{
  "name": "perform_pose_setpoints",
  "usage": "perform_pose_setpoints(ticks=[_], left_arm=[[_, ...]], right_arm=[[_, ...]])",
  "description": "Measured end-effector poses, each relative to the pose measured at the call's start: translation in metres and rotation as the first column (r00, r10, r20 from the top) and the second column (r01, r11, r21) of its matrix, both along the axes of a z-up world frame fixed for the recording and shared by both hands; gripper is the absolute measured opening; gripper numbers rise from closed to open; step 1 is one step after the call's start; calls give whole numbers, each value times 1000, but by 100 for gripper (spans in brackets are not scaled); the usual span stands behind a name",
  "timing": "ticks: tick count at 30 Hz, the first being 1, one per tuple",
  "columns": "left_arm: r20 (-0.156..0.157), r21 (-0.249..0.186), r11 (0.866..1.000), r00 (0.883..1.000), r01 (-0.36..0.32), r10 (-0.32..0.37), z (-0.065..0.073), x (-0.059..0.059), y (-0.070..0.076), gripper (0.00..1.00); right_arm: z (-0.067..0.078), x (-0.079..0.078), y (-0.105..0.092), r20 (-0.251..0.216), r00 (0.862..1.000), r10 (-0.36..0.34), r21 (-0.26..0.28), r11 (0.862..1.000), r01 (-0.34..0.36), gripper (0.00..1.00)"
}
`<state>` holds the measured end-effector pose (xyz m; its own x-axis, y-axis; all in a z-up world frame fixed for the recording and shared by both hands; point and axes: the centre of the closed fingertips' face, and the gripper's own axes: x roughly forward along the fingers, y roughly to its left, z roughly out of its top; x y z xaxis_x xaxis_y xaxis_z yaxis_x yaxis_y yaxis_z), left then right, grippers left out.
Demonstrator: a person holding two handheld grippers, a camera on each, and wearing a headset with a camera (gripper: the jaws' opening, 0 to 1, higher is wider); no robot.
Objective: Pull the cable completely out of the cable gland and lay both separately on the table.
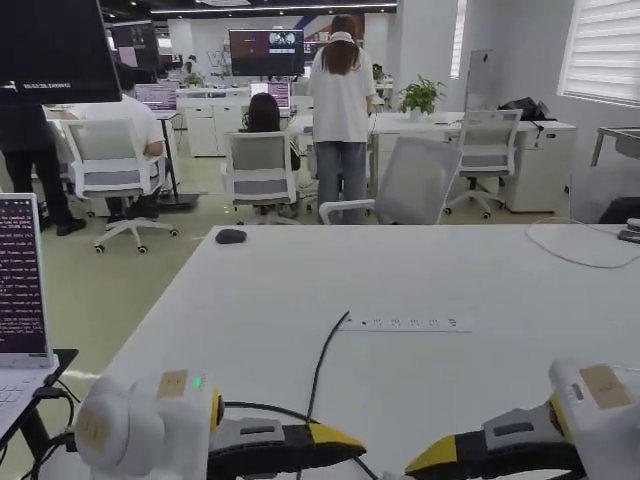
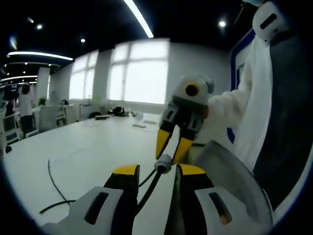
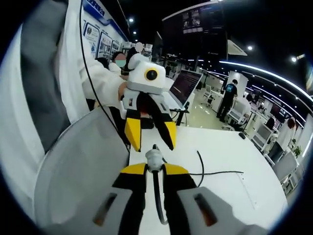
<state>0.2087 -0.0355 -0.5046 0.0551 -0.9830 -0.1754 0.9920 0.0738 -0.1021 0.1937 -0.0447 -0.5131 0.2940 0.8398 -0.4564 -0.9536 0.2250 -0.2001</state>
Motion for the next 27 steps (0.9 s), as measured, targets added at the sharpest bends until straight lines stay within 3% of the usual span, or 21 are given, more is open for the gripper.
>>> perform_pose_setpoints(ticks=[4, 6, 10, 17, 22, 26, 27], left_arm=[[-12, -31, 999, 999, 45, -45, 5, -8, -4, 27], [-20, -24, 997, 997, 71, -71, 3, -12, -5, 22], [-7, -74, 993, 995, 94, -95, 12, -18, -8, 17], [-17, -68, 991, 993, 111, -113, 12, -19, -9, 18], [-80, -98, 989, 990, 110, -118, 17, -19, -8, 17], [-183, -123, 987, 975, 103, -124, 19, -20, -6, 17], [-225, -128, 987, 967, 94, -121, 19, -19, -6, 17]], right_arm=[[6, -7, 2, 23, 999, 34, 13, 999, -34, 10], [8, -9, 2, 27, 999, 42, 23, 999, -43, 10], [10, -10, 0, 24, 999, 49, 27, 998, -49, 10], [20, -13, 2, 48, 996, 69, 55, 996, -71, 10], [23, -15, 5, 68, 994, 87, 58, 994, -91, 10], [25, -16, 7, 91, 991, 96, 54, 993, -101, 10], [26, -16, 7, 100, 991, 95, 56, 993, -101, 10]])
